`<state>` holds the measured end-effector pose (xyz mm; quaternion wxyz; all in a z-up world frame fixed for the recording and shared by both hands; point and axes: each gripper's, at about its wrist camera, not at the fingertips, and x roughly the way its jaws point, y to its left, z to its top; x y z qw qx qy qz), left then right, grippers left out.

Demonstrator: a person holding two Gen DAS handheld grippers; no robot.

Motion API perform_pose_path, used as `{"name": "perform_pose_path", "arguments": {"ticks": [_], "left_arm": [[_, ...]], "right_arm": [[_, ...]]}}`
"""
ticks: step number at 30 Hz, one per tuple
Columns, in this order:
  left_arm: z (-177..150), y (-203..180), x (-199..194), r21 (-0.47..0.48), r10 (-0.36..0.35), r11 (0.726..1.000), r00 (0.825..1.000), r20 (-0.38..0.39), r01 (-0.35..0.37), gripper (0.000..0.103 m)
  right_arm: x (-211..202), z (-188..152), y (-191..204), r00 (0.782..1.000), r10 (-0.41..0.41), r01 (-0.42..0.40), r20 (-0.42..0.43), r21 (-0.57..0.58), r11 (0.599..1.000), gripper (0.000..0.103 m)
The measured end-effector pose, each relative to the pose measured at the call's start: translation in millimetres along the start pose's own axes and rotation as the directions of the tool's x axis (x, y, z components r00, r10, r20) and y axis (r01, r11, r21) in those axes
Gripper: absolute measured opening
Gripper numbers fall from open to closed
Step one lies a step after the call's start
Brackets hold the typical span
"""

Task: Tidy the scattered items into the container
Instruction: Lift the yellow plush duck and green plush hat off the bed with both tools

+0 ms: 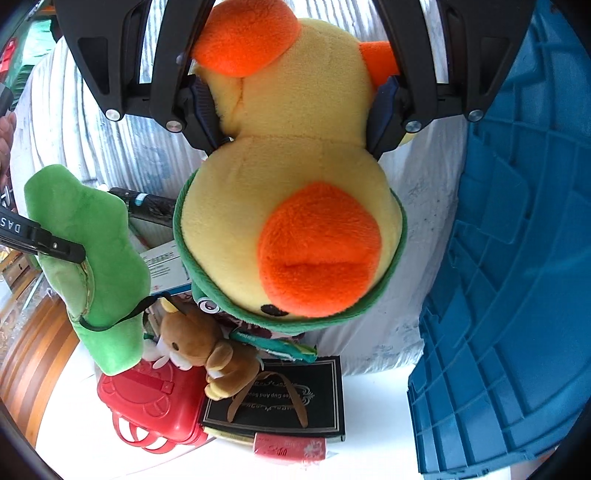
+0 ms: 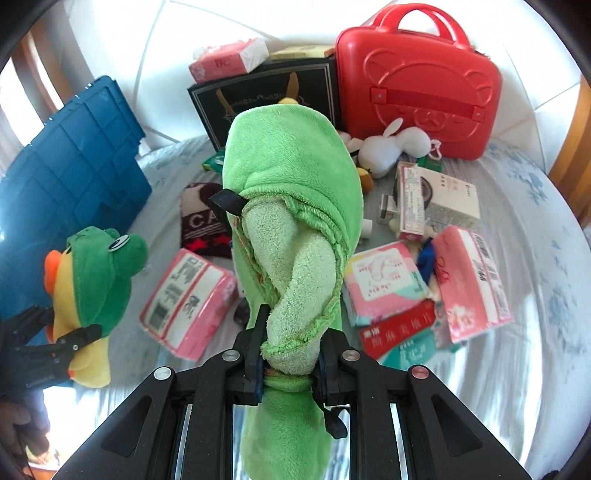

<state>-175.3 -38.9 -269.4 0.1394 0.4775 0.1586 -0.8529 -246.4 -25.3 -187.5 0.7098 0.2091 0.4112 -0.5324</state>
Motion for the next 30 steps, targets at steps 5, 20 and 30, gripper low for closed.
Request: {"name": "perform_pose_path", "arguments": {"ticks": [5,20,30], "left_arm": [[-2,-9,-29,0.012,-0.004,1.000,1.000,0.022,0.004,0.067],[-5,-30,-115,0.056,-0.021,0.998,0.993,0.116,0.014,0.067],[-2,-43,-162,0.075,-0.050,0.996,0.984,0.170,0.037,0.067]], "right_arm": [[-37,-6,-4,1.000,0.000,-0.001,0.021,0.022,1.000,0.019],[-151,-33,-2,0.995,-0.006,0.002,0.102,0.046,0.999,0.019],[-206,-51,2,0.990,-0.002,-0.003,0.142,0.036,0.999,0.020]]}}
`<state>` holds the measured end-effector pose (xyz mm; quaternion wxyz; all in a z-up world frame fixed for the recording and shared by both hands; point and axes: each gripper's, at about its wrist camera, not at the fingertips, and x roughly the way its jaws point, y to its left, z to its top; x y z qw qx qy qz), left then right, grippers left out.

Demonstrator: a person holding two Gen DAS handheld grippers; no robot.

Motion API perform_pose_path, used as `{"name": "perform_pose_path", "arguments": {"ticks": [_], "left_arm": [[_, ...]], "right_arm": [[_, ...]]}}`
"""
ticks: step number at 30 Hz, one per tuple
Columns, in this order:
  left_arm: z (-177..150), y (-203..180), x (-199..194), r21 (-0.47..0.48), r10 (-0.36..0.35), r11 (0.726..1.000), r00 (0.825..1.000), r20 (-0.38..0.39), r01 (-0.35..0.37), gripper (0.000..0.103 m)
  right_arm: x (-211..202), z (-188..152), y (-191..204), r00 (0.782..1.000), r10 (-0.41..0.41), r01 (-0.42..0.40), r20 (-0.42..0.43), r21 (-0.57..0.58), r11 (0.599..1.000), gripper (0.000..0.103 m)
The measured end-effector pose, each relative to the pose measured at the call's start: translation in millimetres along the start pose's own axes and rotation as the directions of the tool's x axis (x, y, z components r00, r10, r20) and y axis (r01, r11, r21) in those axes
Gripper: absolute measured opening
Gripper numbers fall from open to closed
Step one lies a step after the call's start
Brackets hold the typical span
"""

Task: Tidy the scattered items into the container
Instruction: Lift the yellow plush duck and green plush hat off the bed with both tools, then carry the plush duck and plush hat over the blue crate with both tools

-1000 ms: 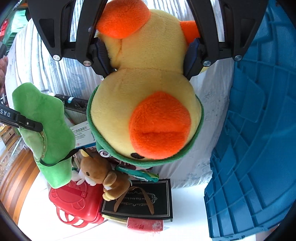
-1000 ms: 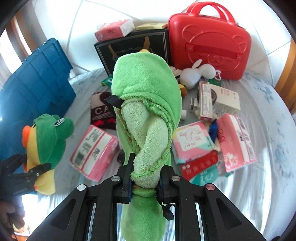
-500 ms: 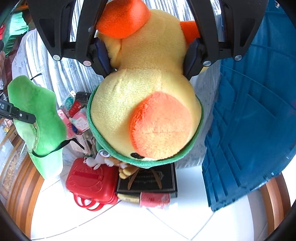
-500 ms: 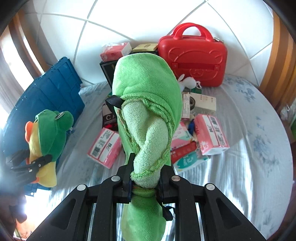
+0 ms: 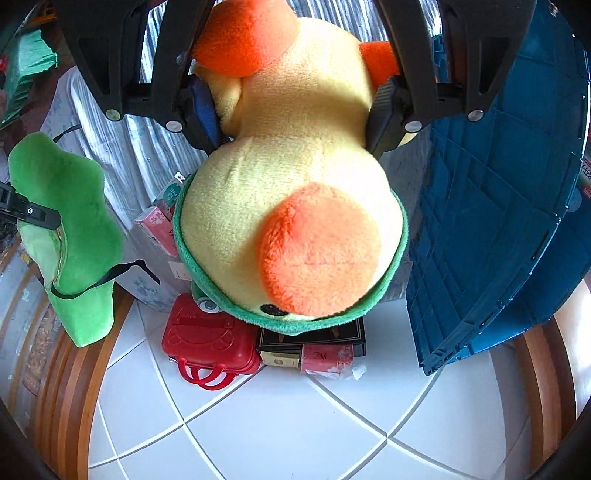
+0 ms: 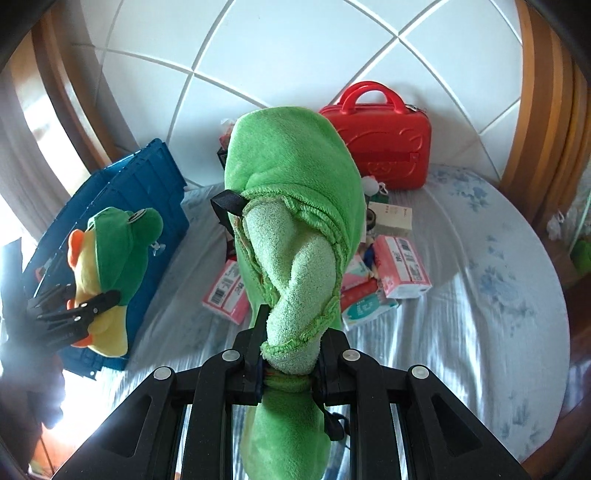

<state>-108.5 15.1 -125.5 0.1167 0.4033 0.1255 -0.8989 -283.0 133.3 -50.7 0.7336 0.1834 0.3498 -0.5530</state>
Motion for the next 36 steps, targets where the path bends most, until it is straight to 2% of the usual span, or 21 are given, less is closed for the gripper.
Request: {"name": "perform_pose_path", "arguments": {"ticks": [17,36], "left_arm": [[17,-4,-61,0.053,-0.058,0.997,0.995,0.080,0.054,0.067],[21,21,-99,0.058,-0.079,0.996,0.985,0.151,0.070,0.063]], "right_arm": [[-50,-9,15,0.997,0.001,-0.004,0.071,0.045,0.999,0.020],[-67,-5,52,0.993,0.010,-0.015,0.114,0.043,0.999,0.020]]}}
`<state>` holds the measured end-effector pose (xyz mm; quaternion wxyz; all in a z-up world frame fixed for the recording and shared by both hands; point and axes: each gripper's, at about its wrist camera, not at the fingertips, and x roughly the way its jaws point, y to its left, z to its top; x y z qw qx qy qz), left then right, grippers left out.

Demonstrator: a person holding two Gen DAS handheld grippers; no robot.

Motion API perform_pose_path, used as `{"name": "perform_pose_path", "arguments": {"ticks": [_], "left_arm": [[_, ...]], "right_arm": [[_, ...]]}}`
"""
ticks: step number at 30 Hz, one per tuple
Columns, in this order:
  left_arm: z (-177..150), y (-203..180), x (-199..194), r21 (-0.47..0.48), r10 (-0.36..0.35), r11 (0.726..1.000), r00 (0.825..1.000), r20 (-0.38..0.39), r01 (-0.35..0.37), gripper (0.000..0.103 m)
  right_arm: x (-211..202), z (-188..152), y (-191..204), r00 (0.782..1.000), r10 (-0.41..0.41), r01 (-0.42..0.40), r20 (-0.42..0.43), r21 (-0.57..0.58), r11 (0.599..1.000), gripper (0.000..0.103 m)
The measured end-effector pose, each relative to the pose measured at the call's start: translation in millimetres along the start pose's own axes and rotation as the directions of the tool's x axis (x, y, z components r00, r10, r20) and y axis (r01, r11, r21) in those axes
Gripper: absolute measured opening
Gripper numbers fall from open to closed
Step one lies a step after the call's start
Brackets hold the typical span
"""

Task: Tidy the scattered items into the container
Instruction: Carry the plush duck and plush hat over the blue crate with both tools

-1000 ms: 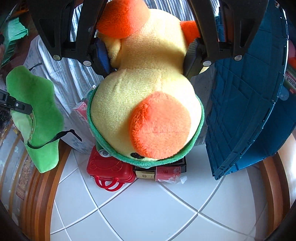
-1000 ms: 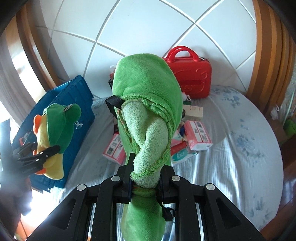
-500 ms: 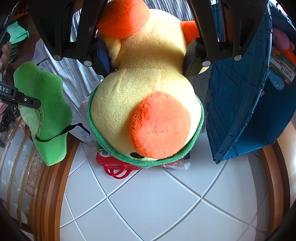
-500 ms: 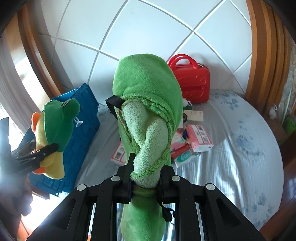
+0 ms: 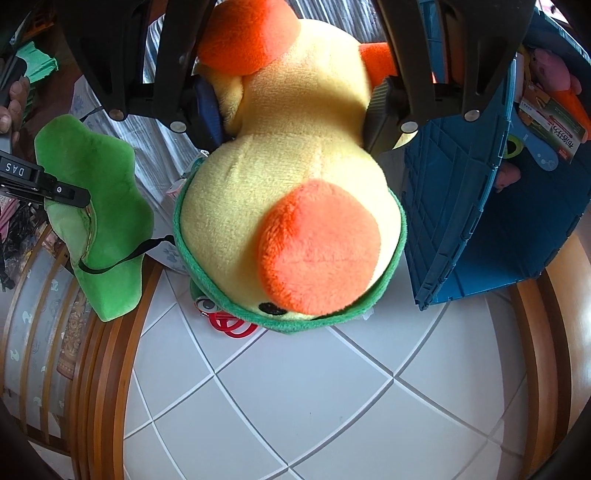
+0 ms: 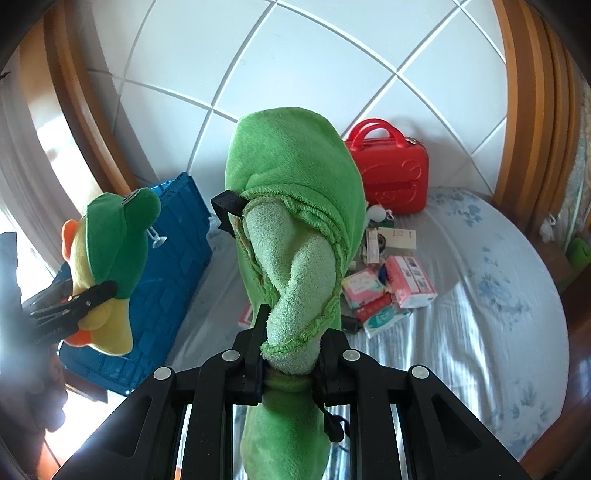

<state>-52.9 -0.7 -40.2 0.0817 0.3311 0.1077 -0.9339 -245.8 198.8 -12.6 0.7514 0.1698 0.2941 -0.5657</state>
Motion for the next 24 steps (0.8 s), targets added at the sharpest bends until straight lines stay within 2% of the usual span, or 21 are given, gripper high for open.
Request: {"name": "perform_pose_path", "arguments": {"ticks": [12,24], "left_arm": [[11,26,-18,-0.005,0.001,1.000,0.999,0.045,-0.001,0.061],[24,64,-28,0.005,0.000,1.000,0.997,0.081,-0.001,0.061]], "right_arm": [[0,10,27,1.000,0.003,-0.003,0.029,-0.007,1.000,0.020],[12,26,73,0.998,0.026,-0.023,0.057,-0.042,0.999,0.020]]}}
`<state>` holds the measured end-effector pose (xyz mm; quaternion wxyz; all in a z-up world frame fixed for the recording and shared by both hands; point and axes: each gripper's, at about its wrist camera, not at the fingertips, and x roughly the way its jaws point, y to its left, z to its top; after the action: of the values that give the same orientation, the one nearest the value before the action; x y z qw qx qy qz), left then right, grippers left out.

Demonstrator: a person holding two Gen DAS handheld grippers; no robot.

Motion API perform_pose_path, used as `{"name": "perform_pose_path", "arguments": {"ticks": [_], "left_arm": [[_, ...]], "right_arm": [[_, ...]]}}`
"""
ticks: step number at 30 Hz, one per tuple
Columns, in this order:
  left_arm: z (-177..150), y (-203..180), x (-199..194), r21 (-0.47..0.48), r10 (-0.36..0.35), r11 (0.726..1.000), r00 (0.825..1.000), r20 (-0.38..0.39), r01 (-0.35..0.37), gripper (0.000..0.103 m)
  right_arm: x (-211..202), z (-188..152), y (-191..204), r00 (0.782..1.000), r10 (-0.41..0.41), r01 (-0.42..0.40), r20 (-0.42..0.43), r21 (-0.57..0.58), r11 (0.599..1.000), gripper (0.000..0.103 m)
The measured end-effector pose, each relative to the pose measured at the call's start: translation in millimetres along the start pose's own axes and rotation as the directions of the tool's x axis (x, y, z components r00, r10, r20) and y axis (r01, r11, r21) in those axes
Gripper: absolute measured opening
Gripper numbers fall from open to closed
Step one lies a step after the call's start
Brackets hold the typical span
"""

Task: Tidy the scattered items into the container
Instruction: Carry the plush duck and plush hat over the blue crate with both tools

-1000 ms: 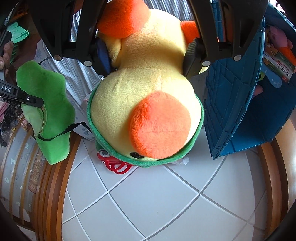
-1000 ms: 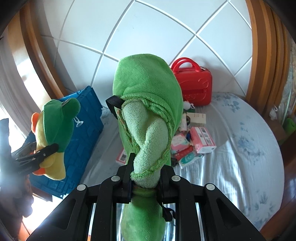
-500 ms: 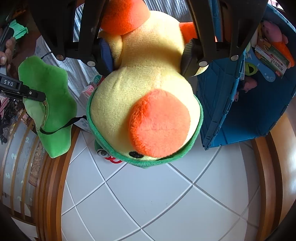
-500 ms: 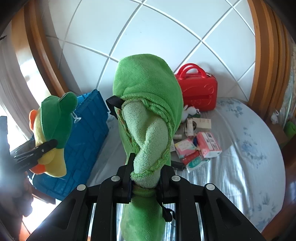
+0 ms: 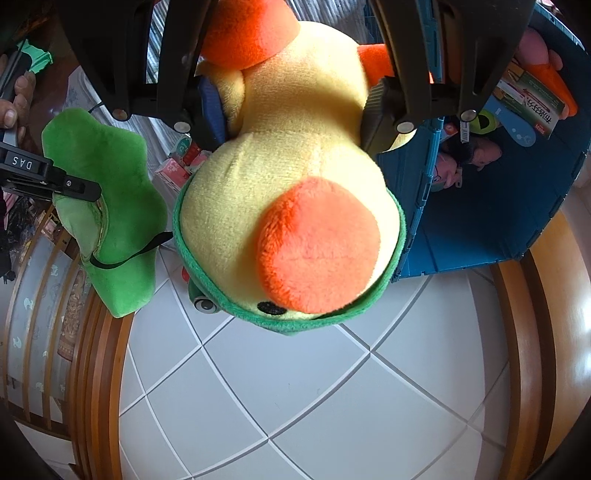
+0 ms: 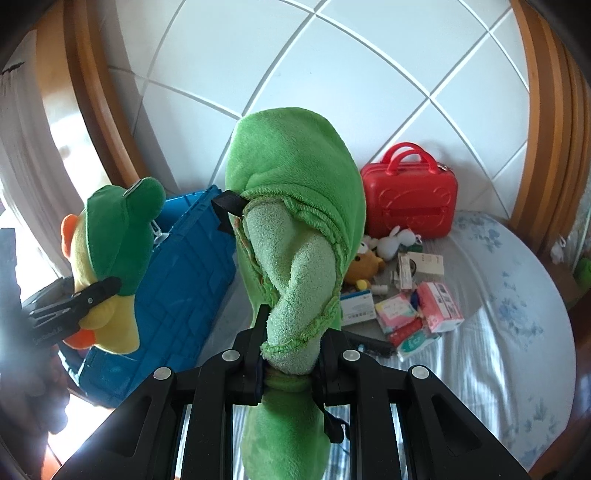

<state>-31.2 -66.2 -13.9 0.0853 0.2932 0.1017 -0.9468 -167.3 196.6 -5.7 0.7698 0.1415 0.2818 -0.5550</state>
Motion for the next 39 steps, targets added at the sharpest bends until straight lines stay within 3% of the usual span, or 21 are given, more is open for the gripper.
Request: {"name": "perform_pose_path", "arguments": {"ticks": [27,39], "left_arm": [[14,117,-30,-0.085,0.057,0.995,0.998,0.015,-0.056,0.061],[16,190,-40,-0.140,0.072,0.988,0.997,0.029,-0.067,0.061]], "right_arm": [[42,44,129,0.997,0.076,-0.073,0.021,-0.116,0.991,0.020],[70,62,198,0.993,0.117,-0.112,0.016,-0.165,0.980,0.020]]}}
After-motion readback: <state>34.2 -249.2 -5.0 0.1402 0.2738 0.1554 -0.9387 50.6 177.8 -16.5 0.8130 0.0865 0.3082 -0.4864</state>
